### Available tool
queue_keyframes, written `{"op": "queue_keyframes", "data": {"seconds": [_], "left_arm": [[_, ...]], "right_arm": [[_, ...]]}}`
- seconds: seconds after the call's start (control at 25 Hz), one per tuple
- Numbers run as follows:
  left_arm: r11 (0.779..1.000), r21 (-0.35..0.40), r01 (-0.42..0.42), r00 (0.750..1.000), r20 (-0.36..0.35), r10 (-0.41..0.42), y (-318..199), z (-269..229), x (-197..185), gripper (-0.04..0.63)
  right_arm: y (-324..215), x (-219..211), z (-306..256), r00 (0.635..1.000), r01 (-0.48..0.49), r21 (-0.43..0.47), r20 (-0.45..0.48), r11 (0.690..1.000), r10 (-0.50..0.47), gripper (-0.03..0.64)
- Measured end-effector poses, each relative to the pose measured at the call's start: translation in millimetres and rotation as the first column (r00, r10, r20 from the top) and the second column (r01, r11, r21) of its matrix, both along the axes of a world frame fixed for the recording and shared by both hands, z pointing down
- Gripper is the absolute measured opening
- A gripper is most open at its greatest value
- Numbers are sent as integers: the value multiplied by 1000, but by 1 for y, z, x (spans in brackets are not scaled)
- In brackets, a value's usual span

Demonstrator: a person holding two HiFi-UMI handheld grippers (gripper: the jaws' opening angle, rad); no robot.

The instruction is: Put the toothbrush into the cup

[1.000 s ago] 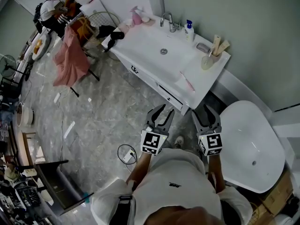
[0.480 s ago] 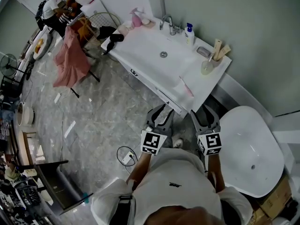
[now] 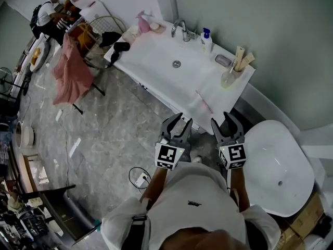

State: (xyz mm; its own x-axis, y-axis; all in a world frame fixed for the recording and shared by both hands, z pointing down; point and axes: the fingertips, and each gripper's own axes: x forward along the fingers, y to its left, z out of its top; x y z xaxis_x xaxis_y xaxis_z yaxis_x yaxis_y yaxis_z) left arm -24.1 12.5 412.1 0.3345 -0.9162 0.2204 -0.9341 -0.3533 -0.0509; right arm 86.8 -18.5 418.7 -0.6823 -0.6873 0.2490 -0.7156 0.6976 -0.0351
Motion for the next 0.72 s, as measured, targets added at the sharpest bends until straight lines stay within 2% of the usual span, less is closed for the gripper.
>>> {"op": "queue_keyframes", "data": {"seconds": [0.72], "left_arm": [[993,-3,-115,992,-46,114,-117,10,-49,164]], "right_arm": [[-101,-42,4,992,-116,-6,-42,993,115,219]]}}
